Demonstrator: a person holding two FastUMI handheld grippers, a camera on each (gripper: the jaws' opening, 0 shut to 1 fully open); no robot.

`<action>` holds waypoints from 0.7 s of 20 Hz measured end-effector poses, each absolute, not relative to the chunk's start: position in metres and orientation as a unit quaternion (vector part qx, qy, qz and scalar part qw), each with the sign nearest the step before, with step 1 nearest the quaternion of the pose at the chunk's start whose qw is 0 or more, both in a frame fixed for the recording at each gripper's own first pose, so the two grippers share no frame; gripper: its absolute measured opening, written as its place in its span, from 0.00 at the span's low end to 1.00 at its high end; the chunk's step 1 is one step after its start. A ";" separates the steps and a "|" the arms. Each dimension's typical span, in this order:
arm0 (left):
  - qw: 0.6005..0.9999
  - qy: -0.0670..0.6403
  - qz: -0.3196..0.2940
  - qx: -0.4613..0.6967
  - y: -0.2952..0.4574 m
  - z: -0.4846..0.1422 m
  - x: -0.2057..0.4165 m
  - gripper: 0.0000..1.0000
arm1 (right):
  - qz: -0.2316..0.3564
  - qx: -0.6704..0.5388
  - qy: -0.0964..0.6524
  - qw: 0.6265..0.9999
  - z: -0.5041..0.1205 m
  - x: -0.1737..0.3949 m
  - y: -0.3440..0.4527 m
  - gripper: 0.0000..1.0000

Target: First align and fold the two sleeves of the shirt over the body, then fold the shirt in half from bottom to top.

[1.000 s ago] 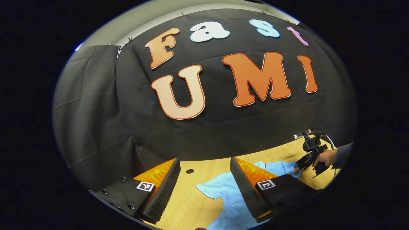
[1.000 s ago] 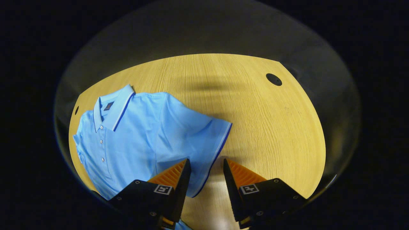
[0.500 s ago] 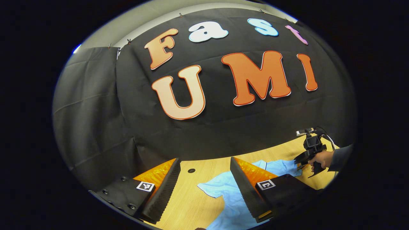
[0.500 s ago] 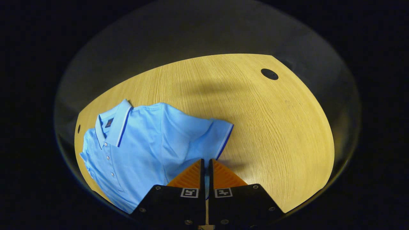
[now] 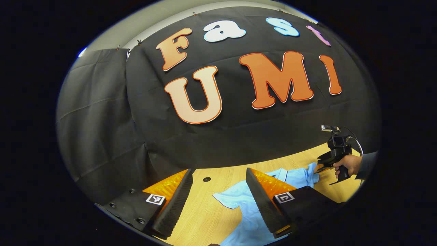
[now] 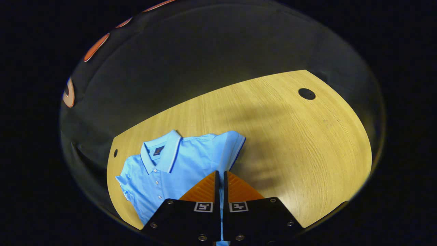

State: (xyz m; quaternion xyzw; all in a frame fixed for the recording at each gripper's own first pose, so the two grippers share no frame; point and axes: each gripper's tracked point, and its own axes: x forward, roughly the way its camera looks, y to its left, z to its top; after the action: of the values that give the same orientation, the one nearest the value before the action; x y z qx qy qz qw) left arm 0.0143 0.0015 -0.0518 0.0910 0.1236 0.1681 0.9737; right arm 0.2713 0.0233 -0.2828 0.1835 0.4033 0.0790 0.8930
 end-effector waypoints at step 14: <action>0.970 0.182 0.158 0.035 0.054 -0.117 0.045 1.00 | 0.189 0.170 0.415 0.873 -0.270 0.247 0.135 0.24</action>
State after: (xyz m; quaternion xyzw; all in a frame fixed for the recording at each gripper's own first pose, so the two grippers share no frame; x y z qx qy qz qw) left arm 0.0449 0.0538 -0.1171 0.0346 0.1819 0.1577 0.9700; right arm 0.2473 0.1348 -0.2698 0.1699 0.4155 0.1893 0.8733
